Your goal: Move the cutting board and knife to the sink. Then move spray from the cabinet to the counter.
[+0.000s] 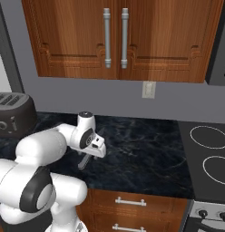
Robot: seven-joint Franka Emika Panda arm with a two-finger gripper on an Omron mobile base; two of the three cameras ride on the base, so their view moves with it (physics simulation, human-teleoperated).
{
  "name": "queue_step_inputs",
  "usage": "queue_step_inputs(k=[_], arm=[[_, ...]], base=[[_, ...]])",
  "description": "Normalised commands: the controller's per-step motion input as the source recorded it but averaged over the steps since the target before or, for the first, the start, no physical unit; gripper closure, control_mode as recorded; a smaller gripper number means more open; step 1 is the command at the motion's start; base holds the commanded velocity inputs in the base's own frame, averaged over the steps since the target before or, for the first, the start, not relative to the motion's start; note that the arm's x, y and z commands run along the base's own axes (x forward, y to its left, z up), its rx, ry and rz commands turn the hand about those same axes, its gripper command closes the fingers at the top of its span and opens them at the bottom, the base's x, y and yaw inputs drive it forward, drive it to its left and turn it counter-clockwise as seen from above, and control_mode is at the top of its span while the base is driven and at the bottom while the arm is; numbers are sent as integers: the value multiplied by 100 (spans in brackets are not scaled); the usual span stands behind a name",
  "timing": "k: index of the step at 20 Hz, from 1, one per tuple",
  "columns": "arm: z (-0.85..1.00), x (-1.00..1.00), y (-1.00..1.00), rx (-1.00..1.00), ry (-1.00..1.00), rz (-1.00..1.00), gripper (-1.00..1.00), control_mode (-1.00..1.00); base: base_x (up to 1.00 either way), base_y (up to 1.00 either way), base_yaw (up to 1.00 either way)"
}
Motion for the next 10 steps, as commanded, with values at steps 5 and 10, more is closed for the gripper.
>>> queue_step_inputs(k=[5,10], arm=[[-14,-3,15,0,0,-2,-100,-100],[-17,9,12,0,-1,-1,-100,-100]], base=[[0,0,0],[0,0,0]])
